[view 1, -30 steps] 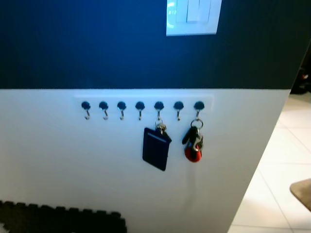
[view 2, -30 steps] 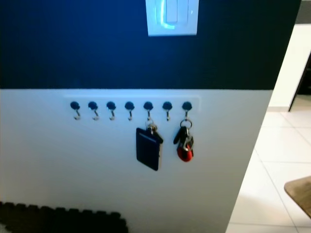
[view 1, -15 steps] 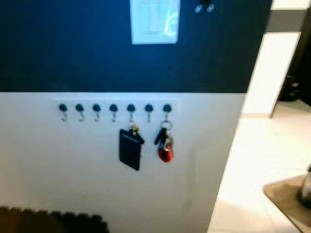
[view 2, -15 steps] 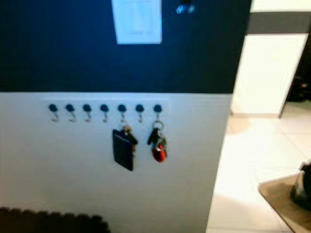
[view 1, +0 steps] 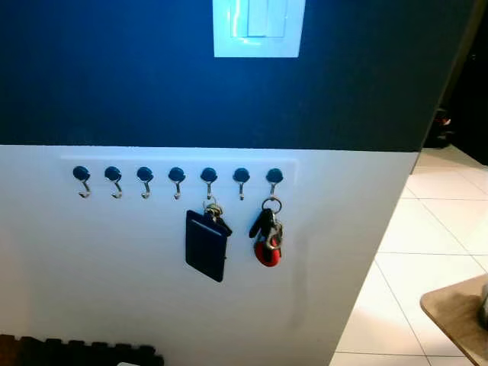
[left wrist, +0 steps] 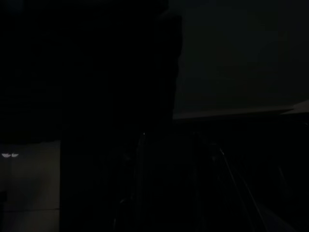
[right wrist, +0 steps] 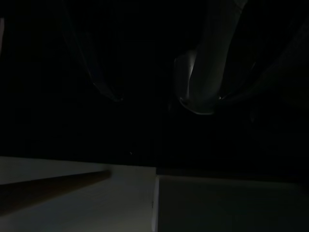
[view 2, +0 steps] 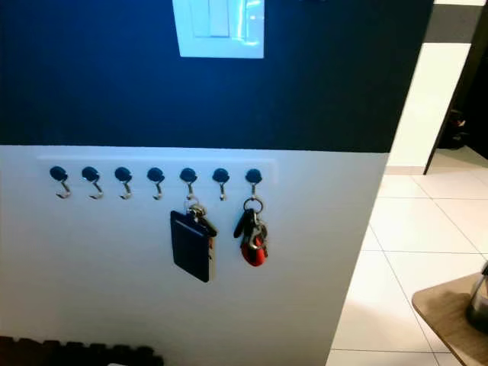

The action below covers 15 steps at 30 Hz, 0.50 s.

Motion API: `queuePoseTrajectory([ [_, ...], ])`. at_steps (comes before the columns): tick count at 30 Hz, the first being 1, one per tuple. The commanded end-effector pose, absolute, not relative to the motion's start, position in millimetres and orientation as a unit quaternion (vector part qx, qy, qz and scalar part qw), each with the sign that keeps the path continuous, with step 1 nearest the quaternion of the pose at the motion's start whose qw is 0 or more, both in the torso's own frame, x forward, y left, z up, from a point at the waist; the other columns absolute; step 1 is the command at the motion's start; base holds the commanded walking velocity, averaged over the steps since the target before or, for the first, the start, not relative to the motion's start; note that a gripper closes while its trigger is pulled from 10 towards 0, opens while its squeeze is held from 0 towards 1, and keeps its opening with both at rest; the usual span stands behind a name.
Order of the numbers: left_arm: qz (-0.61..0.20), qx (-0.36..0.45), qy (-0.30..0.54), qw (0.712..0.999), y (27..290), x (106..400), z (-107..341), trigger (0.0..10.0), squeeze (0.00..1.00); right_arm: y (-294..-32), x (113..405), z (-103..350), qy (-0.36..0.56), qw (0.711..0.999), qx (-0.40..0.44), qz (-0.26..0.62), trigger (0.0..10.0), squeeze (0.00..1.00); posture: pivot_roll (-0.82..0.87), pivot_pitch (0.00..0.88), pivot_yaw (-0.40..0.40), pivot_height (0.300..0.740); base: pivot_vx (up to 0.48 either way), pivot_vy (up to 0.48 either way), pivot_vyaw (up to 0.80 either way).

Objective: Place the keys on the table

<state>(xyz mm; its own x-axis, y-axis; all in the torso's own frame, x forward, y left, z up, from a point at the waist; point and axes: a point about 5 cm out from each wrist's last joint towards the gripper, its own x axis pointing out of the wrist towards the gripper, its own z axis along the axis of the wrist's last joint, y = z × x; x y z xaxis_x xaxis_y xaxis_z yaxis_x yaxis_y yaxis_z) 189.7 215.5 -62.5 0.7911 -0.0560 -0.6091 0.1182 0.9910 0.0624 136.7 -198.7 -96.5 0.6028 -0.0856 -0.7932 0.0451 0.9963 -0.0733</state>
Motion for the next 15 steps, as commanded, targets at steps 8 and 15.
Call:
queuePoseTrajectory([
  [8,-0.05,0.041,0.328,0.943,213.7,185.6,-65.0,10.0,0.0,-198.6,129.8,-99.2,0.456,0.889,-0.02,-0.036,10.0,0.0,0.04,0.059,0.028,0.74,0.0,0.096,0.0],
  [15,-0.051,0.041,0.335,0.94,215.0,183.6,-66.4,10.0,0.0,-195.4,129.9,-99.8,0.457,0.888,-0.02,-0.036,10.0,0.0,0.04,0.06,0.029,0.74,0.0,0.448,0.0],
])
